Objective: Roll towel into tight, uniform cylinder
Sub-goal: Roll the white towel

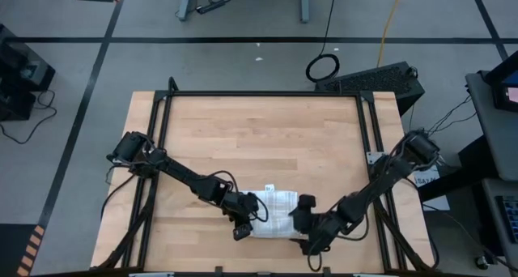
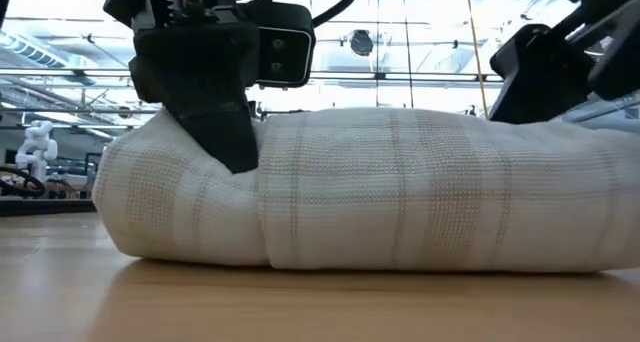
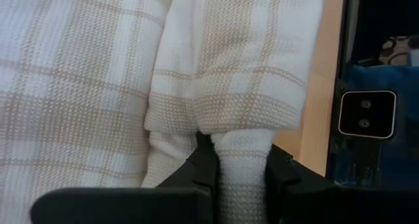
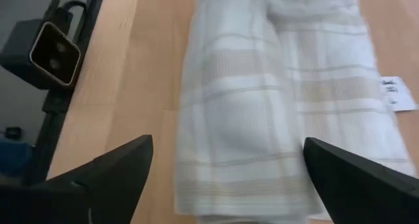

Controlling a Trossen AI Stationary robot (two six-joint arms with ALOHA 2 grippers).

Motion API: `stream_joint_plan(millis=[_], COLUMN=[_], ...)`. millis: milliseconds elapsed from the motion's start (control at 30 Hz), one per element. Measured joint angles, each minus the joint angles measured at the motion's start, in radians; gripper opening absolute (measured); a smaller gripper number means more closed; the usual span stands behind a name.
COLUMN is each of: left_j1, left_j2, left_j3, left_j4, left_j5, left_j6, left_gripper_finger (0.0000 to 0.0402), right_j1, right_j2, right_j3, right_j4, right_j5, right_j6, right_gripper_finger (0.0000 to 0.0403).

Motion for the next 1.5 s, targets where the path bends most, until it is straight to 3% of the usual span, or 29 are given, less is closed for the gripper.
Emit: stream_joint_plan(millis=[433, 700, 867, 1500], left_j1=[0.002, 0.001, 0.001, 0.001], left_j2=[-0.001, 0.000, 0.000, 0.000], left_j3=[0.001, 0.000, 0.000, -0.001], left_j4=[-0.037, -0.037, -0.037, -0.020], left_j5=[-0.003, -0.007, -0.011, -0.027], left_j6=[-0.016, -0.018, -0.019, -0.023], left_gripper_finger=[0.0057, 0.0057, 0.0057, 0.0059], right_j1=[0.013, 0.013, 0.012, -0.046], right_j2=[0.017, 0.018, 0.031, 0.143], right_j3=[0.000, 0.000, 0.000, 0.002], right_j4=[0.011, 0.116, 0.040, 0.065], right_j5=[0.038, 0.033, 0.035, -0.015], right_j6=[-0.054, -0.190, -0.132, -0.030], right_gripper_finger=[0.0382, 0.0351, 0.0349, 0.0344])
